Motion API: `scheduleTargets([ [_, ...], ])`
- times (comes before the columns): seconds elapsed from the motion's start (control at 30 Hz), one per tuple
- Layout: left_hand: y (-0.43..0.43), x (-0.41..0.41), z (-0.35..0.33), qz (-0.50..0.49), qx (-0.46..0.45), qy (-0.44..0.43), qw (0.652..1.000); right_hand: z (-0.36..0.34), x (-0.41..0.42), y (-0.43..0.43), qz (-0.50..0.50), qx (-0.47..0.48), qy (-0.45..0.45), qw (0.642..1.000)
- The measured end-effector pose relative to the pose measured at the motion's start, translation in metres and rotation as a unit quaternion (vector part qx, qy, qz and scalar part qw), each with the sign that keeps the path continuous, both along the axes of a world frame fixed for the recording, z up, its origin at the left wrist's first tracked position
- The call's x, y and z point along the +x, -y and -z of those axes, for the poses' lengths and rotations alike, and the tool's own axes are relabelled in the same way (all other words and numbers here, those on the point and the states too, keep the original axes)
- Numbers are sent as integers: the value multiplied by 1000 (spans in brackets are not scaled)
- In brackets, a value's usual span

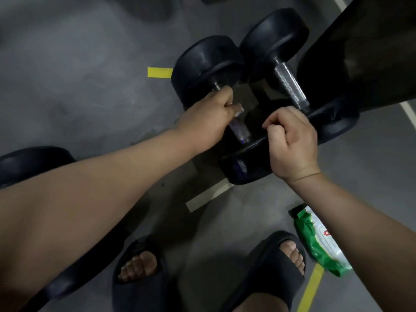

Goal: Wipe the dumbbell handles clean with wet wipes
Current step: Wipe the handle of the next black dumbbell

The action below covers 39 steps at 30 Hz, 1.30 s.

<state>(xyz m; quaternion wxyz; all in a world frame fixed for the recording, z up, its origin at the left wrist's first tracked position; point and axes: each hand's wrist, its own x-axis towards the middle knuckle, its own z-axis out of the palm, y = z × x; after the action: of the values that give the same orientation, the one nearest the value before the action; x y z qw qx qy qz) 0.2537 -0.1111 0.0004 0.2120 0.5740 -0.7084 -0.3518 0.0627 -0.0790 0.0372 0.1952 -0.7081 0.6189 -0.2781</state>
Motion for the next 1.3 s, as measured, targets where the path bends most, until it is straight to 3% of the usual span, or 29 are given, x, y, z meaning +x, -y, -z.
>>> scheduleTargets([
  [0.1, -15, 0, 1, 126, 2, 15, 992, 0, 1, -1, -5, -3, 1, 1000],
  [0.17, -22, 6, 3, 159, -19, 36, 986, 0, 2, 0, -11, -2, -3, 1000],
  [0.3, -31, 5, 15, 32, -59, -26, 997, 0, 3, 1, -5, 1, -6, 1000],
  [0.4, -41, -11, 16, -121, 0, -129, 984, -1, 3, 2, -3, 0, -8, 1000],
  [0.5, -39, -17, 15, -76, 19, -140, 987, 0, 3, 2, 0, 2, -9, 1000],
  [0.57, -32, -13, 13, -40, -19, -115, 992, 0, 3, 2, -1, 4, -11, 1000],
  [0.7, -22, -8, 9, -100, -48, -97, 989, 0, 3, 1, 2, 10, -9, 1000],
  [0.83, -35, -14, 5, -55, 20, -111, 992, 0, 3, 2, 1, 10, -8, 1000],
  [0.9, -40, -15, 6, -85, 68, -146, 983, 0, 2, 2, 0, 10, -11, 1000],
  [1.13, -46, -26, -6, -232, 237, -282, 900, 1, 2, 2, -2, 7, -8, 1000],
  [1.3, -41, -35, -2, -301, 289, -247, 875, 1, 2, 2, 3, 11, -9, 1000],
])
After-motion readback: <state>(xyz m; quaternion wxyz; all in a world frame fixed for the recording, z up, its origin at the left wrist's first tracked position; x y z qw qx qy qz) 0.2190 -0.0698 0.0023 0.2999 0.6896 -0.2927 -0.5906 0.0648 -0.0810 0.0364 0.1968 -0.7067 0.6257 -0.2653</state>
